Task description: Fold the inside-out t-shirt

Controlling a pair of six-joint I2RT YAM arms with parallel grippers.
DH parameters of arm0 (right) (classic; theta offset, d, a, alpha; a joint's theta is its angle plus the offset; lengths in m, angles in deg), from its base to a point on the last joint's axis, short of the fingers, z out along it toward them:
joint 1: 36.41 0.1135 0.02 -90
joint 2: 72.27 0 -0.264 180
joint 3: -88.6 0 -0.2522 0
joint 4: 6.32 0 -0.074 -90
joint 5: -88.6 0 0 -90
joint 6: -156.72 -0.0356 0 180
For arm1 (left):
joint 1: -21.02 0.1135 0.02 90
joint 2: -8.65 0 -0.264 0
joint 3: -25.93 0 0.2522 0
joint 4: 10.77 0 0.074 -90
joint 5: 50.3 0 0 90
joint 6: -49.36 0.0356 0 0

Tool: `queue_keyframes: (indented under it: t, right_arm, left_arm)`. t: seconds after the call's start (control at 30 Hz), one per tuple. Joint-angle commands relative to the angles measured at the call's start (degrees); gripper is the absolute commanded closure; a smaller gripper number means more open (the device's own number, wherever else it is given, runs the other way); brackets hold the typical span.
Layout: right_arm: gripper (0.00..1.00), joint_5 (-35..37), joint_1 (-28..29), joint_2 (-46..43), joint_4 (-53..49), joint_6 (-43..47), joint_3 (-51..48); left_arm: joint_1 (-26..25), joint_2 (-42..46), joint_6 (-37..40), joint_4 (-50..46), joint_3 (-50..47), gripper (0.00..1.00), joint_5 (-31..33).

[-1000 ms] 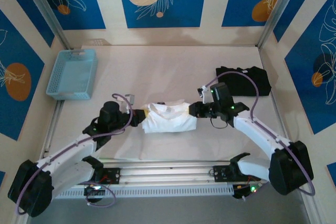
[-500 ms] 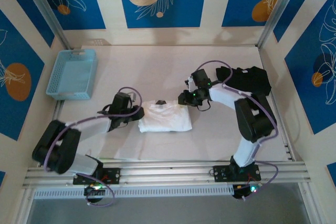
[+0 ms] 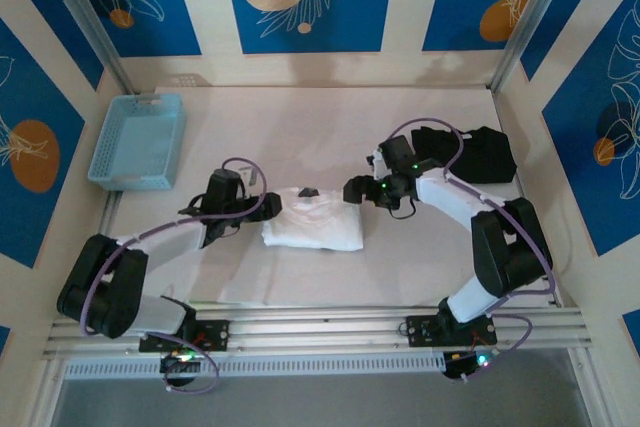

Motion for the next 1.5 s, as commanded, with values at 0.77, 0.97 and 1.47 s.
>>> queue_keyframes:
  t: [0.77, 0.97, 1.47]
  right_arm:
    - [0.85, -6.99, 3.60, 9.15, 7.79, -4.42, 1.78]
    - [0.94, 1.36, 1.78, 2.75, -4.25, 8.10, 5.62]
    - [0.95, 30.18, -10.53, 4.21, -25.88, 33.42, 33.50]
  left_arm:
    - [-0.18, -11.08, -7.37, 7.66, -2.59, 0.57, -9.29]
    - [1.88, -4.00, -2.12, -1.80, 0.03, 0.29, -3.38]
    - [2.04, 12.29, -0.61, -12.12, 2.29, 0.19, 0.95]
